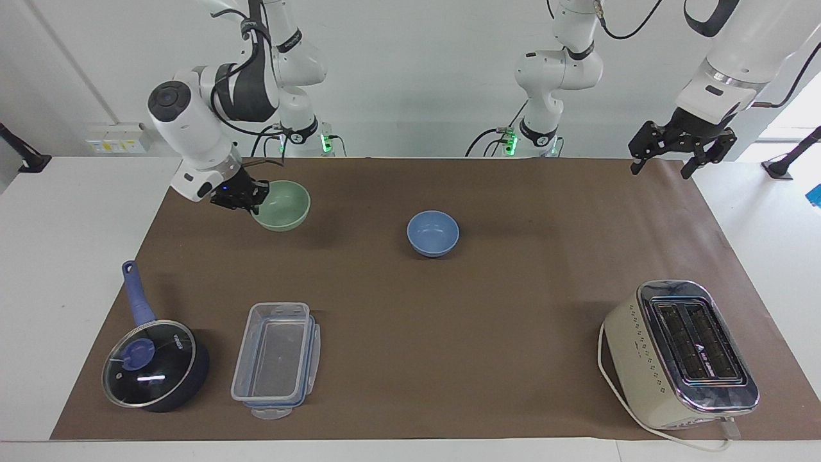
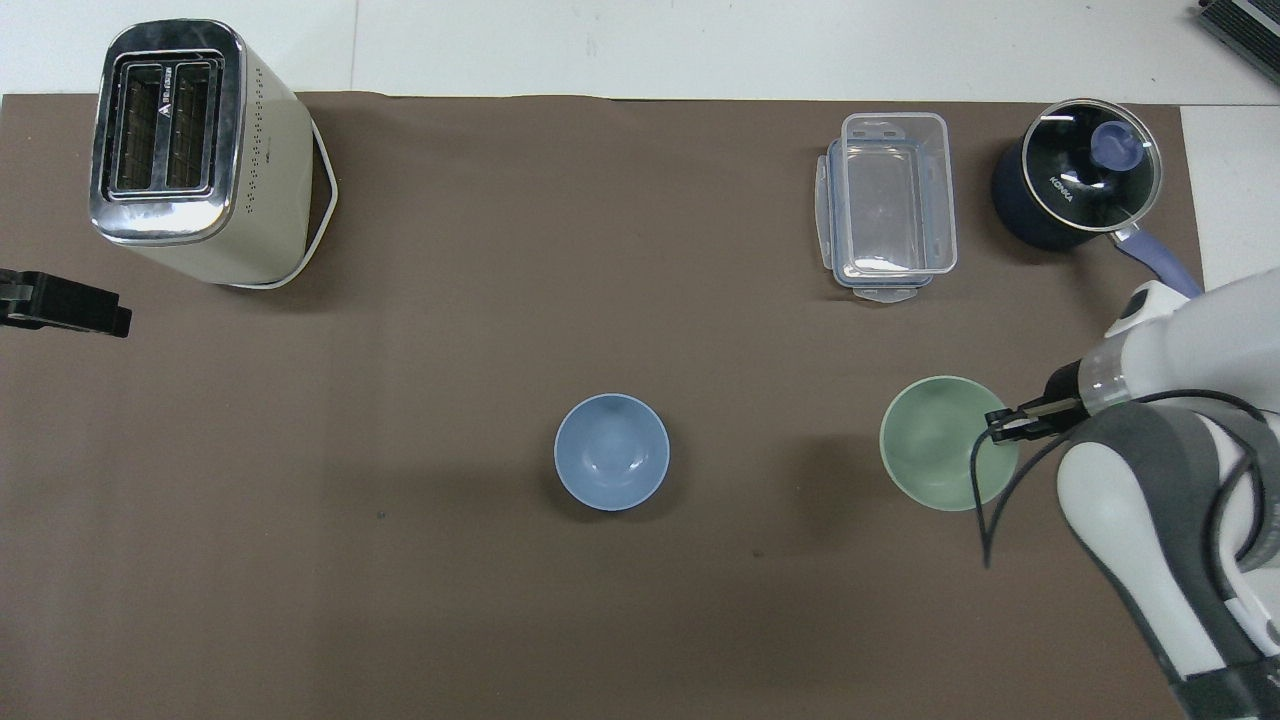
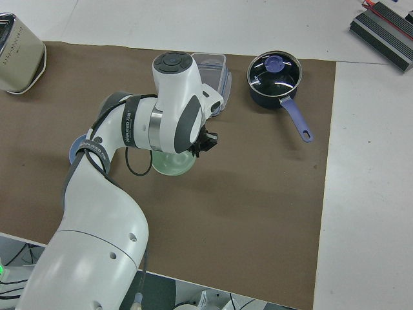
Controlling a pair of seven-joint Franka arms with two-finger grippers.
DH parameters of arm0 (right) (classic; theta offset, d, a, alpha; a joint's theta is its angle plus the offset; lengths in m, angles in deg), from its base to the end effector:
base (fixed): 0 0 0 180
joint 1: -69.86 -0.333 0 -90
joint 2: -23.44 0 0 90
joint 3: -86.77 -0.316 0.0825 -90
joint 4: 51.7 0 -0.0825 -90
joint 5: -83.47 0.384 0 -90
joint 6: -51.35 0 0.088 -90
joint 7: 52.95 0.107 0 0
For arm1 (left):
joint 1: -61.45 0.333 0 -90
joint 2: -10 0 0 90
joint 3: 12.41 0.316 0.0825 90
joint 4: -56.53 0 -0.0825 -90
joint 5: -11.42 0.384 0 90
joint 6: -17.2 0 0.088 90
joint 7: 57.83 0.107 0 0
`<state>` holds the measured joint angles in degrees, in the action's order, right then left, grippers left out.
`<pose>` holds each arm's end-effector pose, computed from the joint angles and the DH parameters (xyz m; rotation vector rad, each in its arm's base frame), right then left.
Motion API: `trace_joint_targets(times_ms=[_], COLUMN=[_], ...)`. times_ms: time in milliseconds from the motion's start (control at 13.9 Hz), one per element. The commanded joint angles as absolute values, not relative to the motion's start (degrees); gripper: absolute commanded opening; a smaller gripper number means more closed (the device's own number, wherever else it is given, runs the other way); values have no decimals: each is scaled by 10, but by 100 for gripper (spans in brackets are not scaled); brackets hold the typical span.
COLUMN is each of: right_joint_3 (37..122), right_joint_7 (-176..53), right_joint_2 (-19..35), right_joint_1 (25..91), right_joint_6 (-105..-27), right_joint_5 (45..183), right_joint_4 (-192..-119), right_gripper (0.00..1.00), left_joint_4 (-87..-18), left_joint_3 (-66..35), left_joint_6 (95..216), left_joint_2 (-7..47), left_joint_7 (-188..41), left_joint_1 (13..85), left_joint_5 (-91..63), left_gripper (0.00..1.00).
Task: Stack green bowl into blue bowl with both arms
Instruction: 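Grasp the green bowl rim with the right gripper and lift it, then carry the green bowl over the blue bowl and lower it inside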
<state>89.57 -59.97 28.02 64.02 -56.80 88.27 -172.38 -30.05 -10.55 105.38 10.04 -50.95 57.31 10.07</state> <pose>0.5096 0.0329 0.4418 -3.0403 -0.2198 0.2076 0.5515 -0.0246 0.6494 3.1088 -0.2507 0.0439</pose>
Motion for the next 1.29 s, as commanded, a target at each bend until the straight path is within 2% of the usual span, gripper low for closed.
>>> trace_joint_targets(times_ms=[0,215,573,789,1219], right_joint_3=[897,897,897,891,888], right_joint_7=[-517,-448,-330,-286,-232], right_joint_2=[270,256,179,129,69], right_joint_1=[579,513,423,396,344], right_joint_6=[-574,-608,-625,-652,-734], right_joint_5=[901,924,947,948,946], right_joint_4=[-1709,-1704,-1619,-1582,-1587], right_gripper=[0,0,0,0,0], left_joint_4=[-310,-310,-310,-310,-310], left_joint_3=[-109,-109,-109,-109,-109], left_joint_6=[1050,1050,1050,1050,1051], left_joint_2=[89,89,89,89,89], left_joint_7=[-506,-506,-506,-506,-506], left_joint_1=[580,580,580,579,579], left_joint_5=[108,108,108,108,108], left_gripper=[100,100,100,100,100])
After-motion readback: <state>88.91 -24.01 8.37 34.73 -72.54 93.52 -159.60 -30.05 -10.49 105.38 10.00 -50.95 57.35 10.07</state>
